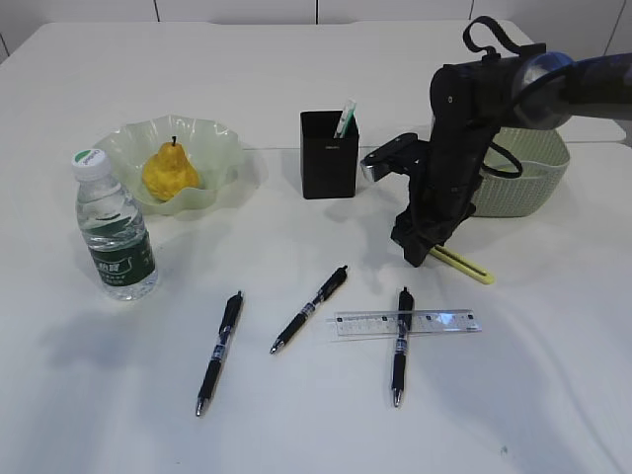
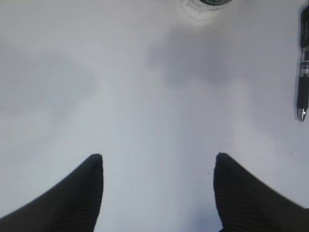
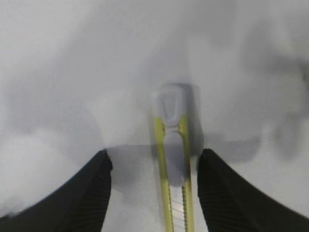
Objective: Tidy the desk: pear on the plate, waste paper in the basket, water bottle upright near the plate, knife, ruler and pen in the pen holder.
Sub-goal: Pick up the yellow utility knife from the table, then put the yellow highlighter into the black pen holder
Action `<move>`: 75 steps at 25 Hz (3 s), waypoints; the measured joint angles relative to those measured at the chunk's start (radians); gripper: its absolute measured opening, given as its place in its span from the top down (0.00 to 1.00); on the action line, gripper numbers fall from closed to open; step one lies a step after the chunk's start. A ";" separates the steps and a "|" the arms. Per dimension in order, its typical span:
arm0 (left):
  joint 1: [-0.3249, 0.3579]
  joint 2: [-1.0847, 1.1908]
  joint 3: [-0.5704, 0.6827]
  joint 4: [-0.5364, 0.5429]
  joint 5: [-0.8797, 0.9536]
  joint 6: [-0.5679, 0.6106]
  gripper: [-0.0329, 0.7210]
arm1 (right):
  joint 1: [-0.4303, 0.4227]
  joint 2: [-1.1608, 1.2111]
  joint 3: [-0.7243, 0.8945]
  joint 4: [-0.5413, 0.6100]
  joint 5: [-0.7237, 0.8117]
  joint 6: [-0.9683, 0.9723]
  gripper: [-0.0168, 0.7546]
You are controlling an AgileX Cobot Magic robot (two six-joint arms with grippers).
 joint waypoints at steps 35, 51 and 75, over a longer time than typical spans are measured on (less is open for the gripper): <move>0.000 0.000 0.000 0.004 0.000 0.000 0.29 | 0.000 -0.046 -0.227 0.238 -0.027 0.018 0.83; 0.000 0.000 0.000 0.004 0.001 0.000 0.29 | 0.020 -0.046 -0.232 0.420 -0.480 -0.024 0.83; 0.000 0.000 0.000 0.005 0.002 0.000 0.29 | 0.039 0.047 -0.232 0.607 -0.769 -0.120 0.83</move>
